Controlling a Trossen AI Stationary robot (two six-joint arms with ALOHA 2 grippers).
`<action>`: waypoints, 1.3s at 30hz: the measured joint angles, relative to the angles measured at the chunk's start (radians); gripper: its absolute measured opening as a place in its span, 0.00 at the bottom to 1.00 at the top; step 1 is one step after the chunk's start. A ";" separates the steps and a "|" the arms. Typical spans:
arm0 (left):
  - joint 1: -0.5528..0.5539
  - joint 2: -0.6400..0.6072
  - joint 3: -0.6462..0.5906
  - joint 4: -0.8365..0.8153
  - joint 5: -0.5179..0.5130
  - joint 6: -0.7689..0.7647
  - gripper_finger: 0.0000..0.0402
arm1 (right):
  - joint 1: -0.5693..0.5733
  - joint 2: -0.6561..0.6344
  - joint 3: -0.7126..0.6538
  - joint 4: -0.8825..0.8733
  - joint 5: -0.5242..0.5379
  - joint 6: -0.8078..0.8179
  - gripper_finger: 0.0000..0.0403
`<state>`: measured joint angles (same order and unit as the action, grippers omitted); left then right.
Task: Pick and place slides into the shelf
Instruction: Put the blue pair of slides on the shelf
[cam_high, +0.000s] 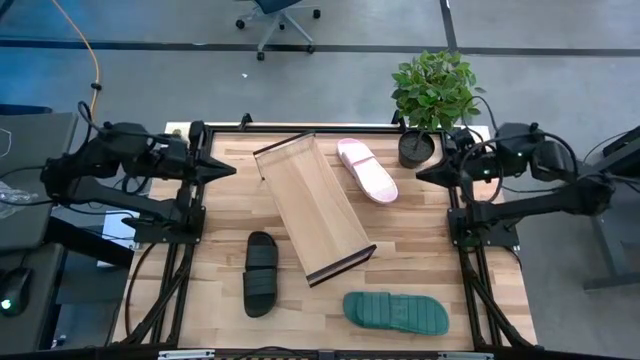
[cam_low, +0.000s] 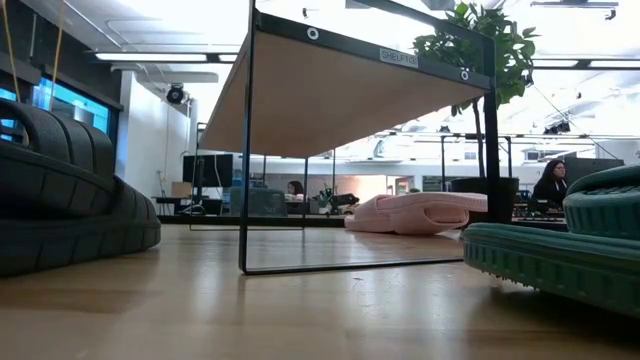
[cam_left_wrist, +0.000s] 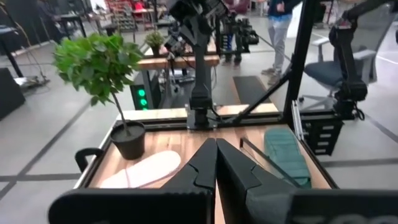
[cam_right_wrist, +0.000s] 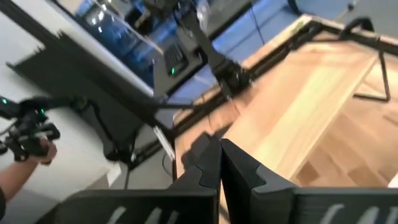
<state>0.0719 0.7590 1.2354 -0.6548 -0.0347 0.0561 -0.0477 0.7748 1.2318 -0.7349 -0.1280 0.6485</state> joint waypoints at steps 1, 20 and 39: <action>0.000 0.005 0.000 -0.001 0.001 0.000 0.00 | 0.015 0.014 0.021 -0.022 0.000 0.004 0.00; 0.000 0.041 0.000 0.026 0.001 -0.010 0.00 | 0.479 0.254 0.082 -0.029 0.240 0.221 0.00; 0.000 0.085 0.000 0.024 0.026 -0.003 0.00 | 0.907 0.380 0.082 0.005 0.680 0.802 0.00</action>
<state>0.0719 0.8436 1.2354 -0.6312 -0.0092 0.0532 0.8589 1.1551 1.3140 -0.7295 0.5517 1.4508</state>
